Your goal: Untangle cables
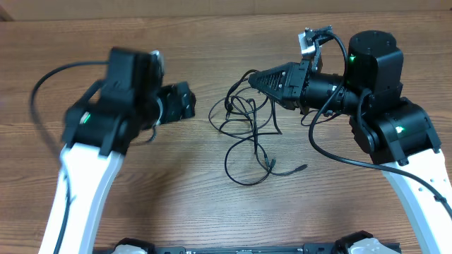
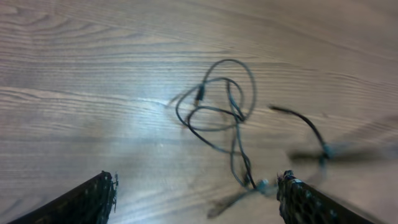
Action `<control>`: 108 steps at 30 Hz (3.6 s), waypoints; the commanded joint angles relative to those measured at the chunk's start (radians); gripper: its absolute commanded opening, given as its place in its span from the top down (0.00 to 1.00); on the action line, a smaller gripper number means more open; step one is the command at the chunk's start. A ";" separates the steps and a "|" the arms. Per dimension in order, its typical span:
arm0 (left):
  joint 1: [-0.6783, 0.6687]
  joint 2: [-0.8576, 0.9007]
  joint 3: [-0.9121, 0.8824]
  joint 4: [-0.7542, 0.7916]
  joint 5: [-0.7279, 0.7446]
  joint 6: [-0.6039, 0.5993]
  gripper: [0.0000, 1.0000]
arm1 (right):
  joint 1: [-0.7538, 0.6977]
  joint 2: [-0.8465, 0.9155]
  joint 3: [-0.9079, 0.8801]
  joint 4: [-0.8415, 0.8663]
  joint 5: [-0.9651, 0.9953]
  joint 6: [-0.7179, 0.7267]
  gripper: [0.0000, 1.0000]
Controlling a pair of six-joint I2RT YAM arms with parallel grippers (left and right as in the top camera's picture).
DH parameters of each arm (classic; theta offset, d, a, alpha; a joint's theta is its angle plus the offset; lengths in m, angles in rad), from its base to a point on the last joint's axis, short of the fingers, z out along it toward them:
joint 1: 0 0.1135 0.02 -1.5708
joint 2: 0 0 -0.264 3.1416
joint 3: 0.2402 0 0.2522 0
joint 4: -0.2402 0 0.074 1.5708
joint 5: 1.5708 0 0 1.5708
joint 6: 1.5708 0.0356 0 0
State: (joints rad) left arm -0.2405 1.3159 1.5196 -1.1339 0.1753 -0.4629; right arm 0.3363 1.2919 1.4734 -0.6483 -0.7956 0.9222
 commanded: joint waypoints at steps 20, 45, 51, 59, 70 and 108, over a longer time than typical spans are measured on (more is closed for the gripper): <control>-0.103 -0.090 0.014 -0.186 0.184 0.188 0.12 | 0.005 -0.008 0.014 -0.012 0.047 -0.010 0.96; -0.108 -0.090 0.014 -0.191 0.325 0.213 0.00 | 0.005 -0.007 0.014 -0.049 0.047 -0.010 0.96; -0.108 -0.090 0.014 -0.184 0.387 0.237 0.03 | 0.005 -0.007 0.014 -0.035 0.047 -0.009 0.96; -0.108 -0.090 0.014 -0.141 0.502 0.396 0.03 | 0.005 -0.007 0.014 -0.026 0.023 -0.009 0.96; -0.108 -0.090 0.014 -0.181 0.502 0.443 0.05 | 0.005 -0.007 0.014 -0.026 -0.037 0.021 0.96; -0.108 -0.080 0.014 -0.167 0.454 0.508 0.00 | 0.005 -0.007 0.014 0.042 -0.059 0.024 0.96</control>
State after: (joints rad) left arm -0.3408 1.2312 1.5269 -1.3067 0.6243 0.0296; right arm 0.3363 1.2919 1.4734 -0.6144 -0.8383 0.9428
